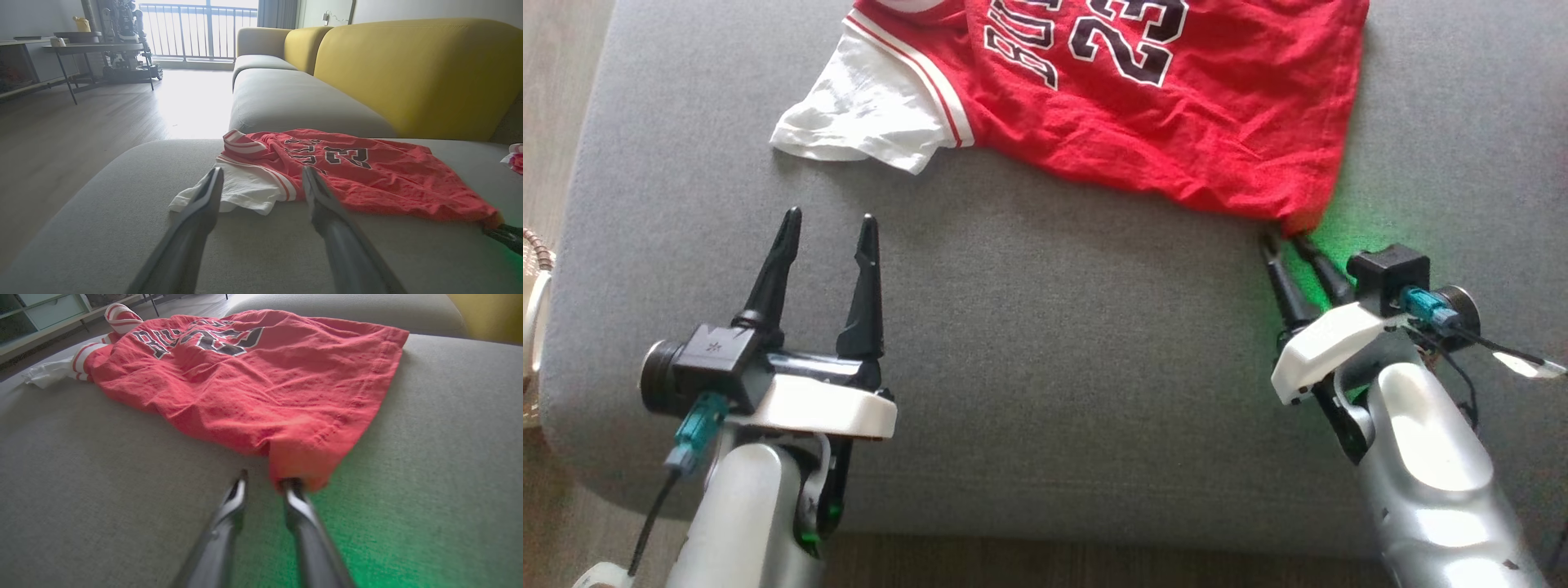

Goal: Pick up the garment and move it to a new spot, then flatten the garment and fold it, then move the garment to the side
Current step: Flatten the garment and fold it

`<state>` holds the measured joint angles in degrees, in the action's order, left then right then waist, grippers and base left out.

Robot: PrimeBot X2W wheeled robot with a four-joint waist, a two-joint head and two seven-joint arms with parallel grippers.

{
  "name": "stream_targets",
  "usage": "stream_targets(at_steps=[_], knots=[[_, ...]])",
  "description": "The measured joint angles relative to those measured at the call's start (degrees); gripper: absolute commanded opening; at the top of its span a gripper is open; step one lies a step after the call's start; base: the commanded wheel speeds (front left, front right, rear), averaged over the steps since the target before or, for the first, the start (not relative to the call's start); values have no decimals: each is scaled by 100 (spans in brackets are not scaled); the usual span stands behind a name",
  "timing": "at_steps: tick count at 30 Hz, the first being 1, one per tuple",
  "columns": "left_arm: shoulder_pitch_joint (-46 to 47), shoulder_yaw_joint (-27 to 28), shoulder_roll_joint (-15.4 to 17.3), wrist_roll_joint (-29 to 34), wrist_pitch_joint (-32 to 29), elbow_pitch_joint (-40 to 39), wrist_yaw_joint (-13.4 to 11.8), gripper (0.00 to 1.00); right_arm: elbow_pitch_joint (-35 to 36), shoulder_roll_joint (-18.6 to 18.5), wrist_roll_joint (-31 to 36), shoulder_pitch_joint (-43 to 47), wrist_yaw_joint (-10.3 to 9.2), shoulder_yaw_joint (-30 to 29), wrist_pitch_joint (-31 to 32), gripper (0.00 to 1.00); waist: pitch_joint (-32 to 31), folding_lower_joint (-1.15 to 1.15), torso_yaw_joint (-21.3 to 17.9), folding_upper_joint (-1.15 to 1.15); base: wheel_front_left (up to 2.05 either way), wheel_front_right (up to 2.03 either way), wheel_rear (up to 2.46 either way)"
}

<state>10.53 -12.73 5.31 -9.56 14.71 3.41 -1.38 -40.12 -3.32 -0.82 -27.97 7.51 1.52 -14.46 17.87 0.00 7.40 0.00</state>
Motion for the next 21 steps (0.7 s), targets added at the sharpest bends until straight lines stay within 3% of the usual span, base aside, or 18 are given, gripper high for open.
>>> stream_targets(at_steps=[6,12,21], knots=[[-10,57,-42,107,1,12,64,100,105,0,-35,2,0,77,0,0,-44,0,-63,0,0,0,0],[-211,154,-82,163,0,48,97,100,689,0,-113,119,0,105,0,0,-141,0,-216,0,0,0,0],[-274,303,-169,237,0,53,172,100,1569,10,-119,1067,0,-212,0,0,-312,0,-581,0,0,0,0]])
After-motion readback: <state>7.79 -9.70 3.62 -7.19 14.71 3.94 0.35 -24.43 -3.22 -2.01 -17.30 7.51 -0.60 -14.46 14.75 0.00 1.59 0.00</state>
